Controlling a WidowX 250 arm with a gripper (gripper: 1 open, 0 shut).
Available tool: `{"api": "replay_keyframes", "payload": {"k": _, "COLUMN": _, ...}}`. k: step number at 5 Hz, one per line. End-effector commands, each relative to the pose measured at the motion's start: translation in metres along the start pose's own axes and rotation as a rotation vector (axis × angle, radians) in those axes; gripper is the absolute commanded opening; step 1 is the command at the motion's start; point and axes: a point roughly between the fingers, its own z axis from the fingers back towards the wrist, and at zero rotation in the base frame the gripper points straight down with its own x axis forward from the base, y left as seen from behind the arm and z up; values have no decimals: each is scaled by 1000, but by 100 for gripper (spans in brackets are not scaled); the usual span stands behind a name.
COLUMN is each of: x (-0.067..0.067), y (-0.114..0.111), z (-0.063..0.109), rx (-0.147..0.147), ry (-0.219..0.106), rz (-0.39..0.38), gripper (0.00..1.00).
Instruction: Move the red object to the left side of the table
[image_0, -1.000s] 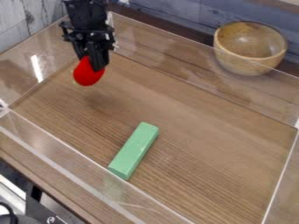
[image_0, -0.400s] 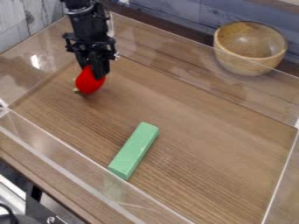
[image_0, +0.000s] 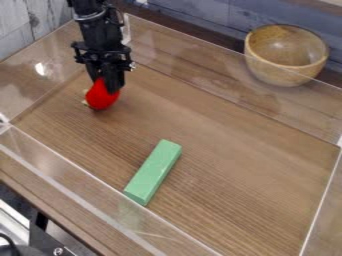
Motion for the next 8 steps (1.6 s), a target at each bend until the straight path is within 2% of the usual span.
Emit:
{"api": "replay_keyframes", "payload": {"k": 1, "x": 6, "y": 5, "z": 13, "rx": 7, "ry": -40, "rz": 3, "gripper": 0}}
{"api": "replay_keyframes", "payload": {"k": 8, "x": 6, "y": 8, "z": 4, "rx": -92, "ry": -3, "rz": 28, "gripper": 0}}
